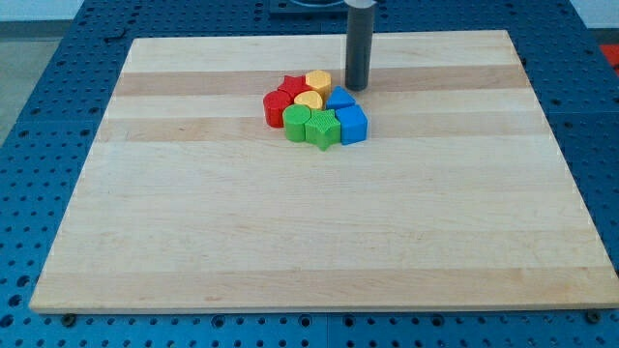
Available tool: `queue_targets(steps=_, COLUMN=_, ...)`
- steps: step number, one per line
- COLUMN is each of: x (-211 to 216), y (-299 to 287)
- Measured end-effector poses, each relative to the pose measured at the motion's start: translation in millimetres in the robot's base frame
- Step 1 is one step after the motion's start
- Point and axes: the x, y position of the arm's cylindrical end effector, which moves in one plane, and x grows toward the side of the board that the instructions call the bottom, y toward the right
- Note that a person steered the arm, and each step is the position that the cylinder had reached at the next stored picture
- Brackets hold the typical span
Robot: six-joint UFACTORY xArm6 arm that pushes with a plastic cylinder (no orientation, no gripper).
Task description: Point at the blue cube
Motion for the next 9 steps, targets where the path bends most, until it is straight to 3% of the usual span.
queue_targets(steps=3, x=30, y=74)
queue_targets(steps=7, x=106, y=77)
queue_targets(steps=9, x=118, y=36)
